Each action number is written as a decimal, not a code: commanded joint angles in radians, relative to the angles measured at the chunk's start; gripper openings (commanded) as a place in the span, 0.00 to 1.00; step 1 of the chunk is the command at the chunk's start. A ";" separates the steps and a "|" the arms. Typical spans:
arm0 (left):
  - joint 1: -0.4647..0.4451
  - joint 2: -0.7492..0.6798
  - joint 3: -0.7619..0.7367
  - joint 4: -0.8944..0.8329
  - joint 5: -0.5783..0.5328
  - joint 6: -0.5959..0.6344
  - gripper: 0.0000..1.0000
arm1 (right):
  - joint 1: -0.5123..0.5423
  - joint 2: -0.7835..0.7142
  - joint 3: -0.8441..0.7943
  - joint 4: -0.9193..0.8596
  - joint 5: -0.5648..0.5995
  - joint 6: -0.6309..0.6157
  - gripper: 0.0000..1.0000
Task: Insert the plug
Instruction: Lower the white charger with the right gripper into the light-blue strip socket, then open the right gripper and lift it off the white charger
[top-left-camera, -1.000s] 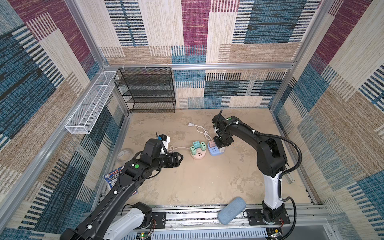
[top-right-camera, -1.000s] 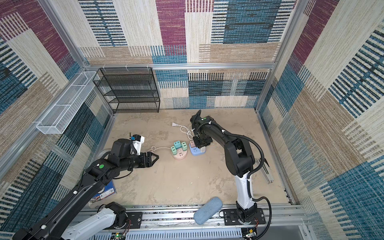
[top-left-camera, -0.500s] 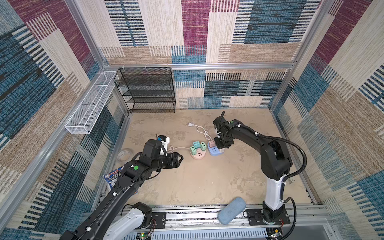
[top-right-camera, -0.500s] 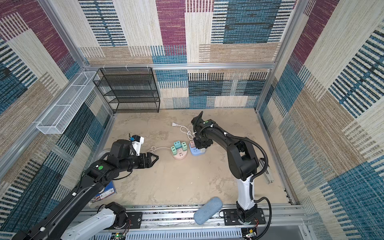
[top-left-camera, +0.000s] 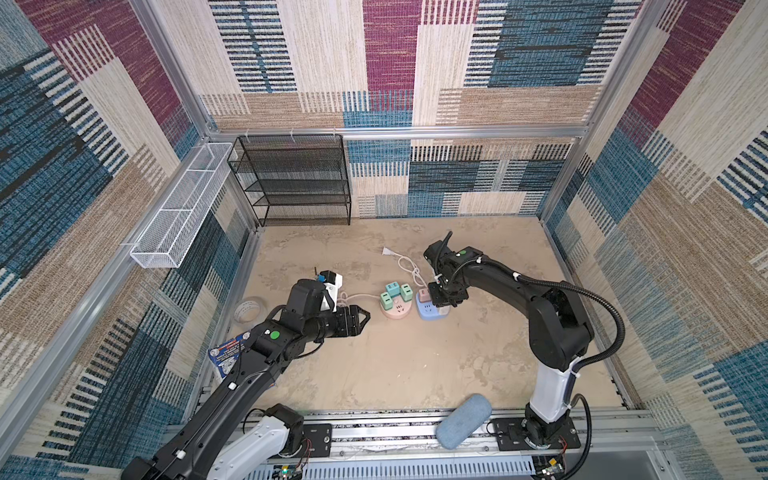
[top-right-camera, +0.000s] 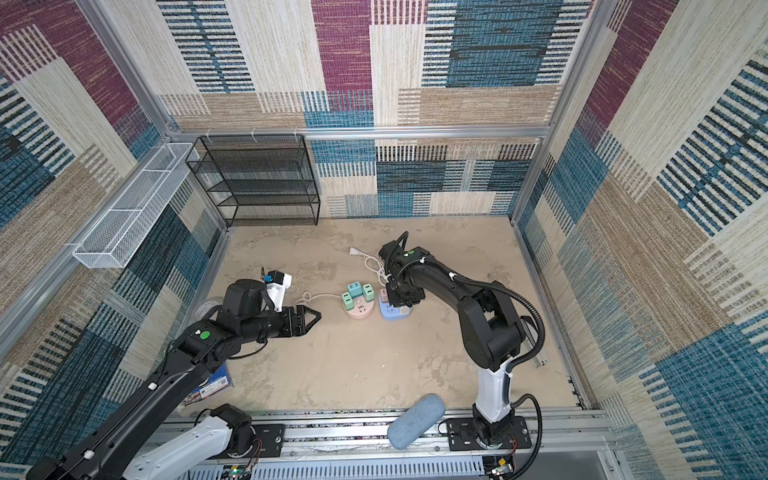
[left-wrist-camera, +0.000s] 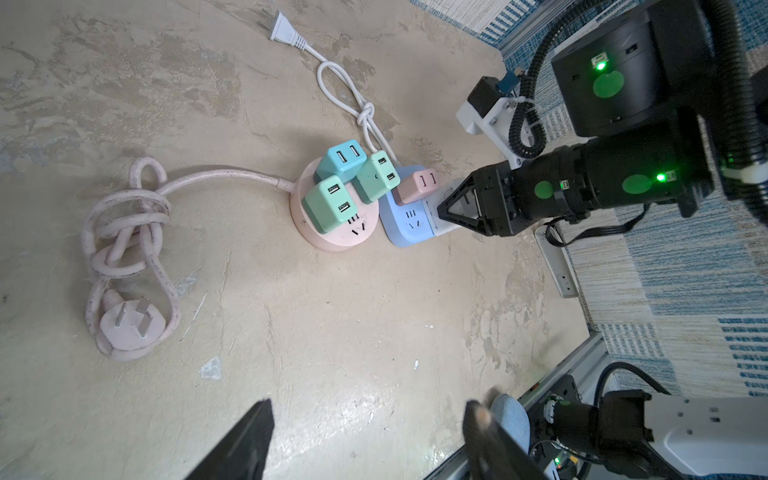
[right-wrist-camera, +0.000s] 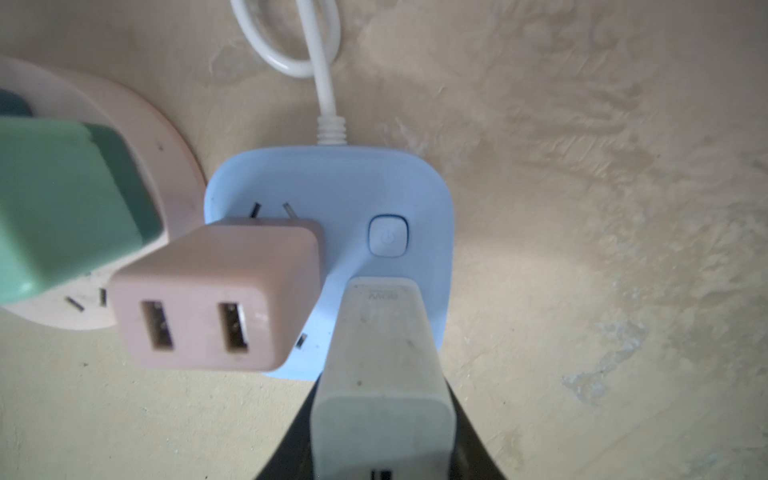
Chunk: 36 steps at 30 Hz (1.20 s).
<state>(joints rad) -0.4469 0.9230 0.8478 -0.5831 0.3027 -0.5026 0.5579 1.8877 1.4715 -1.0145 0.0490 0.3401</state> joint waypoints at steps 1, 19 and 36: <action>0.001 -0.006 -0.004 0.029 0.029 -0.013 0.77 | 0.014 -0.018 0.001 -0.116 -0.018 0.055 0.00; 0.001 -0.015 -0.016 0.043 0.039 -0.019 0.80 | 0.030 -0.047 0.042 -0.107 -0.038 0.079 0.64; 0.001 0.012 -0.012 0.051 0.042 -0.020 0.80 | 0.030 -0.073 0.018 -0.112 -0.027 0.096 0.16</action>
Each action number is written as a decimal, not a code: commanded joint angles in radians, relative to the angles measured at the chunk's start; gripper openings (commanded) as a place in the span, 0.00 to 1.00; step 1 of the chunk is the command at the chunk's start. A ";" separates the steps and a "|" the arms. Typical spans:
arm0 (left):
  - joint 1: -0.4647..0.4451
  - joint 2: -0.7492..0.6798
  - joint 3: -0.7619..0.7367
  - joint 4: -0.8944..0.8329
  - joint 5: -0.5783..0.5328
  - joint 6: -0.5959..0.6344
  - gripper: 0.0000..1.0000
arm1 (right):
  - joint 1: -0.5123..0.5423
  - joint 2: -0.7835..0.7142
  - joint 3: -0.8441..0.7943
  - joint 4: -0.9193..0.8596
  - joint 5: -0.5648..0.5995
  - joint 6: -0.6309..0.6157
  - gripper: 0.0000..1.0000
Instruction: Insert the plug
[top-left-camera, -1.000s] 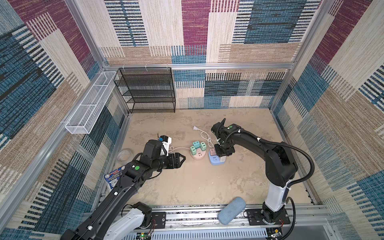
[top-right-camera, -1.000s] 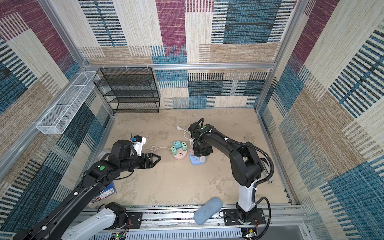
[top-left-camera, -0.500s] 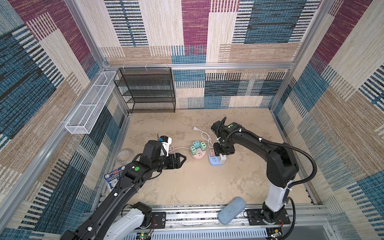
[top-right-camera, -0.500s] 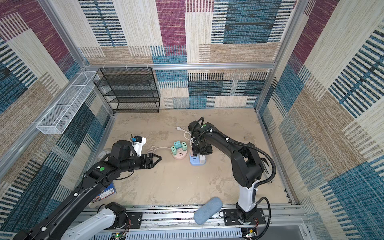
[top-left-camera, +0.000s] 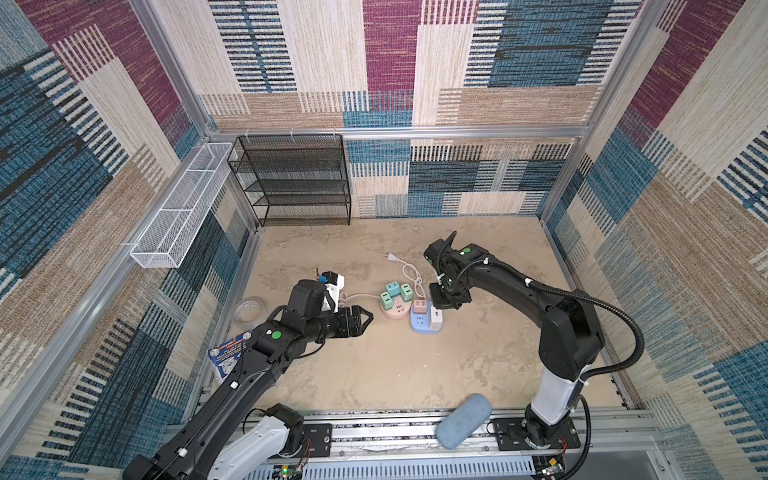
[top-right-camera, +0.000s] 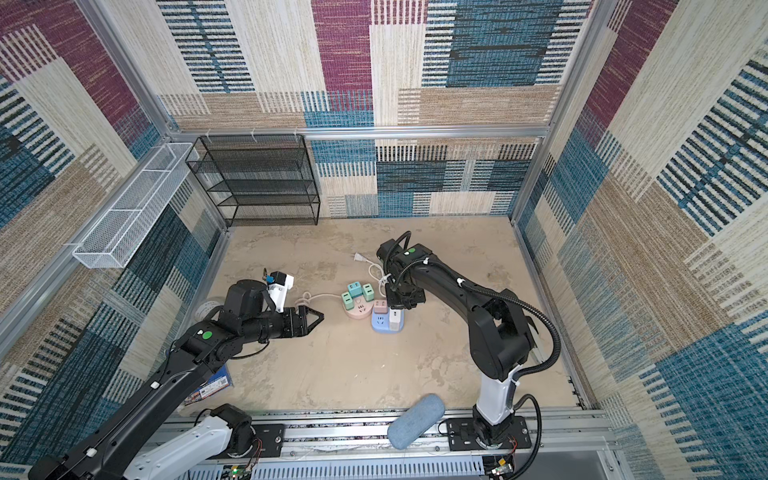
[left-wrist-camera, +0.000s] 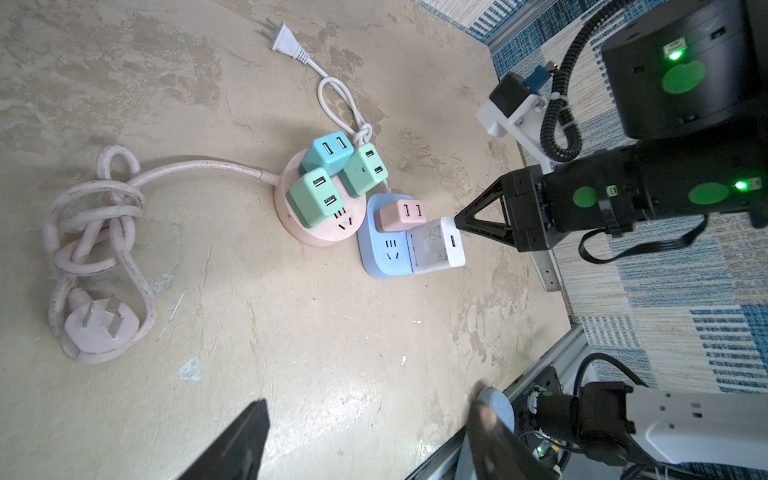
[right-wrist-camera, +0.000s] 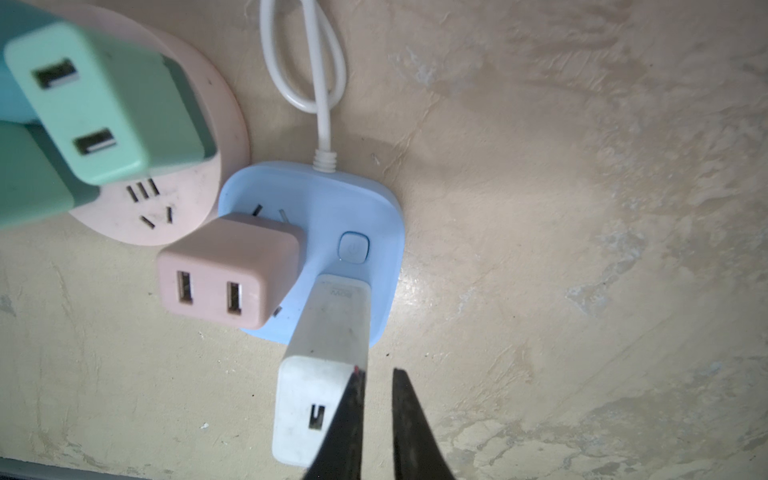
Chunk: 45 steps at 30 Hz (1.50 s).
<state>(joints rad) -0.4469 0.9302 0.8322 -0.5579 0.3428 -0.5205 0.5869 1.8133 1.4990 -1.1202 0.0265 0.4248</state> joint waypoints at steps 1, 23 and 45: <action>0.001 0.006 0.004 0.026 0.004 -0.002 0.80 | 0.001 0.003 -0.015 -0.006 -0.007 0.012 0.16; 0.001 0.031 0.018 0.014 -0.005 0.002 0.80 | 0.071 -0.029 -0.030 0.006 -0.042 0.011 0.15; 0.001 0.016 0.010 0.005 -0.018 0.000 0.80 | 0.100 0.047 -0.010 -0.007 -0.028 -0.012 0.19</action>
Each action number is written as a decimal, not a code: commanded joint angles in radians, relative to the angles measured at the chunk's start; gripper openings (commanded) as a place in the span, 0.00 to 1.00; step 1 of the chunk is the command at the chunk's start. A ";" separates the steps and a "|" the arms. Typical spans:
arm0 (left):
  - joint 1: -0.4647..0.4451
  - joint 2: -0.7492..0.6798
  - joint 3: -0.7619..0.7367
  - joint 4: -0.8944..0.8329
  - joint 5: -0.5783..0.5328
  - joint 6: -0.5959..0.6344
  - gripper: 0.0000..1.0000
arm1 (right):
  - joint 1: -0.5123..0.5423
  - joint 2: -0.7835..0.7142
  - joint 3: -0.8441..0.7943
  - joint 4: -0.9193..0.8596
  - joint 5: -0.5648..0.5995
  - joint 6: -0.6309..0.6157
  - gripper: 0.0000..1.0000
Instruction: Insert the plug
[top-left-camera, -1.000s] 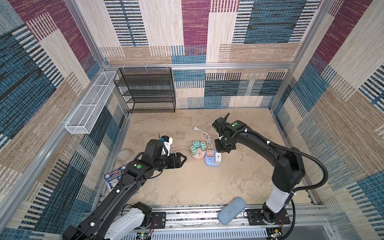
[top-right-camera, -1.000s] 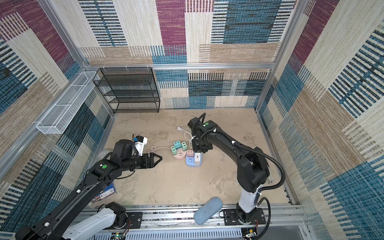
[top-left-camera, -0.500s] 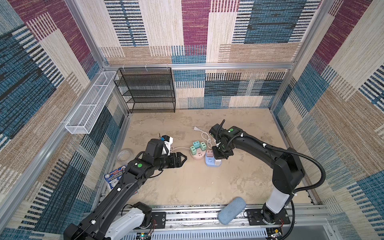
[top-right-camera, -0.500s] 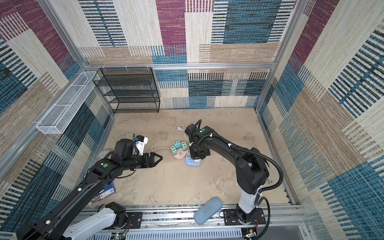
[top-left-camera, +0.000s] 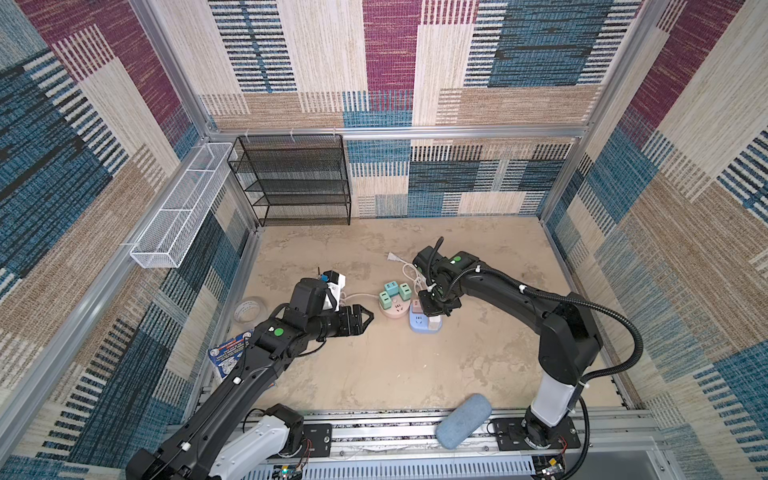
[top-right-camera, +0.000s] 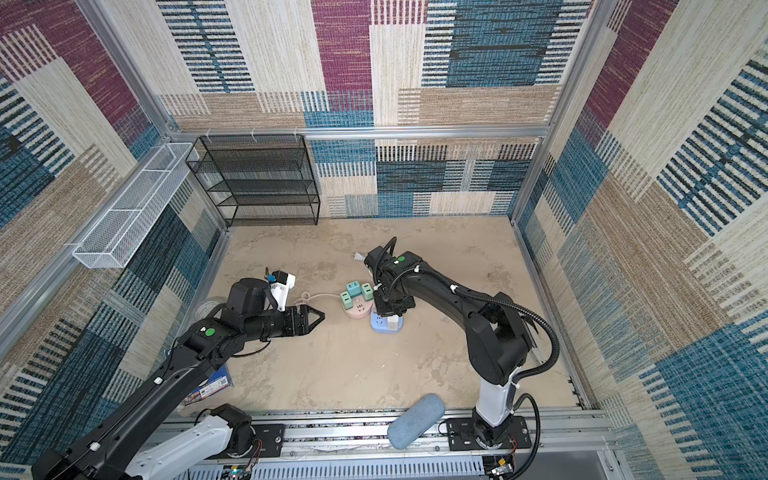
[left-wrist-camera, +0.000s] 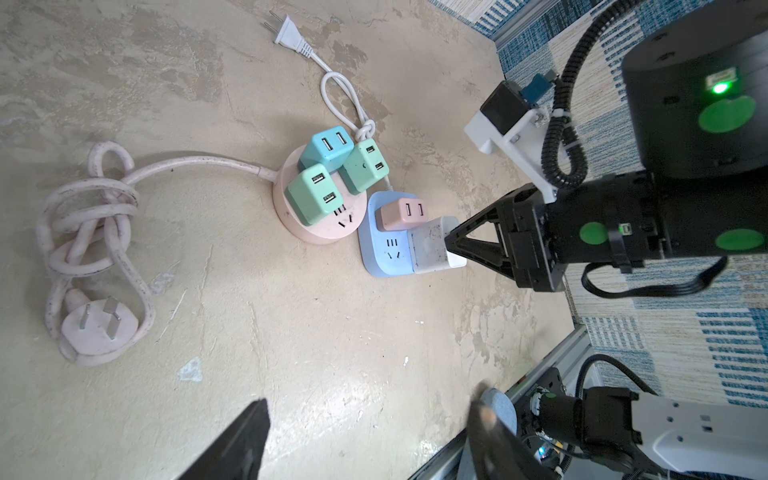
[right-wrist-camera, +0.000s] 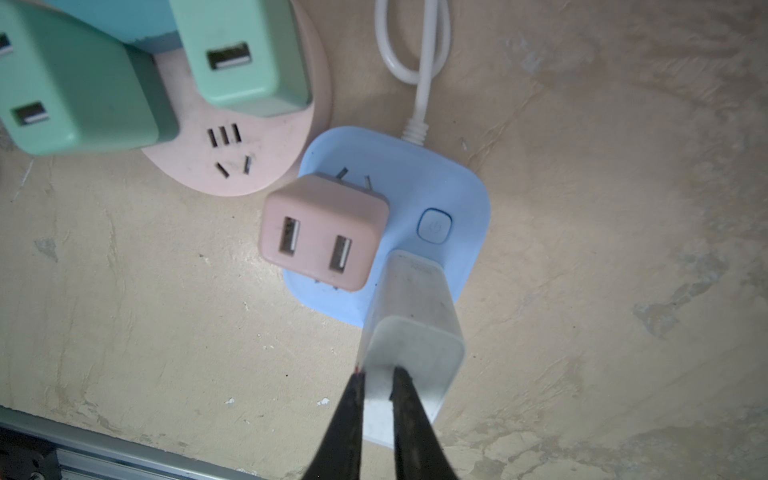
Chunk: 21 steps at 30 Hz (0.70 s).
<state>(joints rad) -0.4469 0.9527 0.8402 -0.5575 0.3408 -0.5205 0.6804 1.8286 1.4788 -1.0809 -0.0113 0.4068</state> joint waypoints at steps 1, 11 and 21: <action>0.001 -0.005 0.003 0.004 -0.016 0.000 0.79 | 0.005 0.024 0.031 -0.055 0.015 0.007 0.20; 0.002 -0.002 0.014 -0.005 -0.023 0.001 0.80 | 0.005 0.039 0.175 -0.058 0.022 -0.026 0.21; 0.001 -0.007 0.020 -0.025 -0.036 0.005 0.79 | -0.019 0.148 0.225 0.003 0.025 -0.074 0.16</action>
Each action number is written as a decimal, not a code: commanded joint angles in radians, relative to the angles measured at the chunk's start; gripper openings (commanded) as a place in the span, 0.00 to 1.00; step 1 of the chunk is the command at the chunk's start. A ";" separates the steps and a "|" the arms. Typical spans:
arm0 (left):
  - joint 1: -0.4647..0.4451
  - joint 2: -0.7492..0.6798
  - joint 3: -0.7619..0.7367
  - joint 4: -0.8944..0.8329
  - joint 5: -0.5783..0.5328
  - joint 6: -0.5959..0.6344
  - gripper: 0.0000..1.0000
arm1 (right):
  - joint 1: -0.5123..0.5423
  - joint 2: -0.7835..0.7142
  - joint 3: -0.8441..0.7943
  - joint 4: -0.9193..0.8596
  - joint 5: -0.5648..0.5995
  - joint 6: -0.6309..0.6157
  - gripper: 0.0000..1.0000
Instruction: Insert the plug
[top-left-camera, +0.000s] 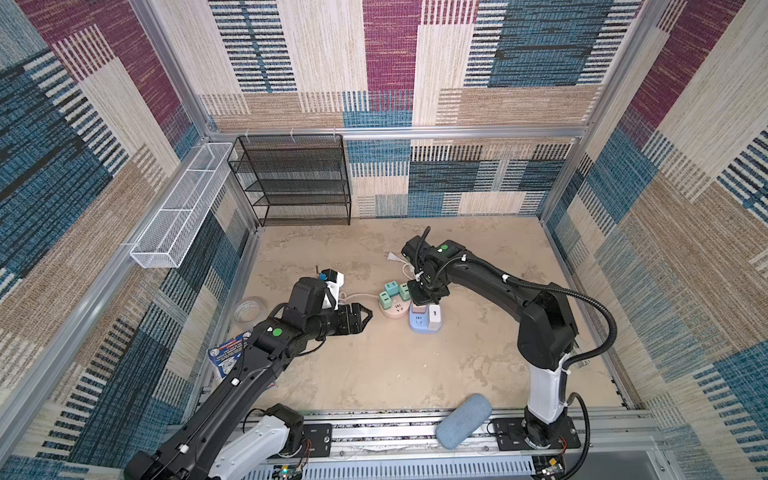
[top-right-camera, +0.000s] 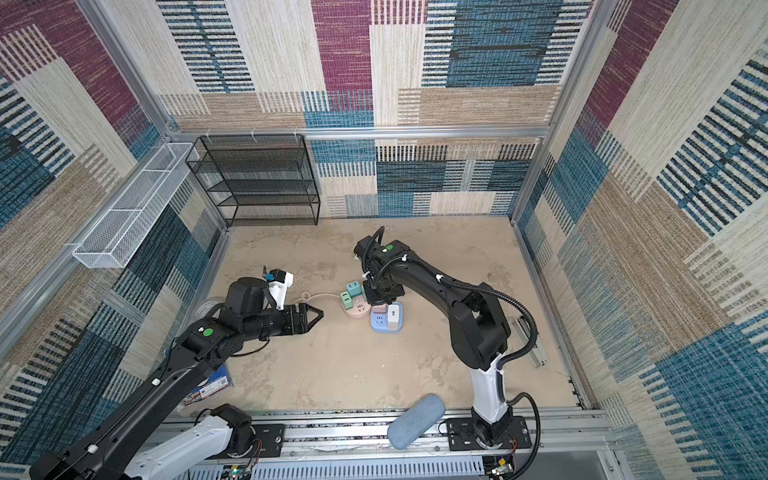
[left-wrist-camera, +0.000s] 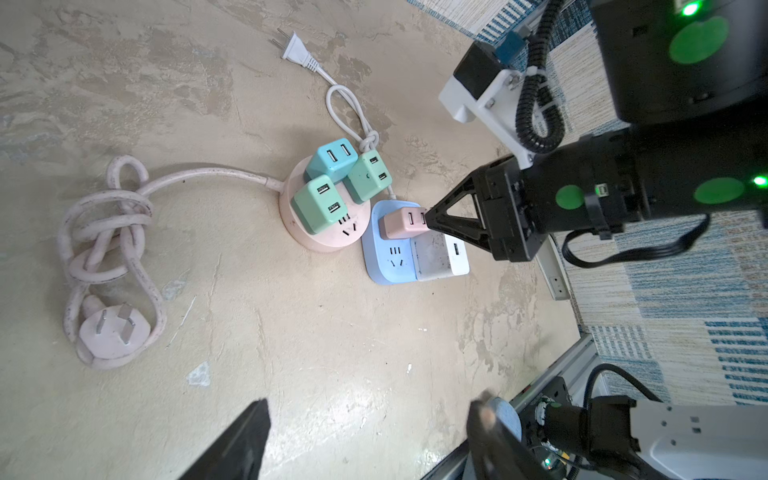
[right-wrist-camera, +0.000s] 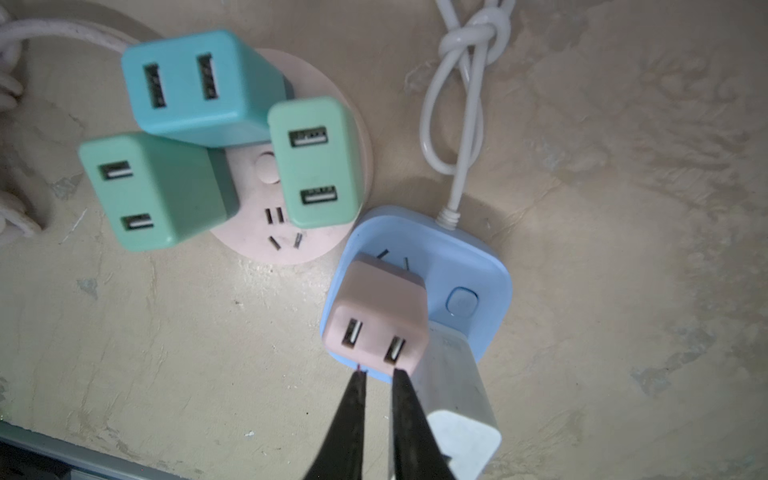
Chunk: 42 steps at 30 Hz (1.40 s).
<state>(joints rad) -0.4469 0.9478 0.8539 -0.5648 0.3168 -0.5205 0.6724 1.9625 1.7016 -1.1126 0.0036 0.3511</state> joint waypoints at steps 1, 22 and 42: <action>0.001 -0.003 0.006 -0.017 -0.012 0.004 0.79 | -0.015 0.019 -0.002 0.037 0.002 -0.022 0.16; -0.004 0.008 0.041 0.053 -0.358 -0.093 1.00 | -0.039 -0.496 -0.343 0.451 -0.023 -0.040 1.00; 0.219 0.065 -0.538 1.166 -1.023 0.433 1.00 | -0.042 -1.029 -0.992 1.018 0.282 -0.158 1.00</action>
<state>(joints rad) -0.2901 0.9691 0.3290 0.4473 -0.6518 -0.1402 0.6289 0.9249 0.7181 -0.1455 0.2356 0.2298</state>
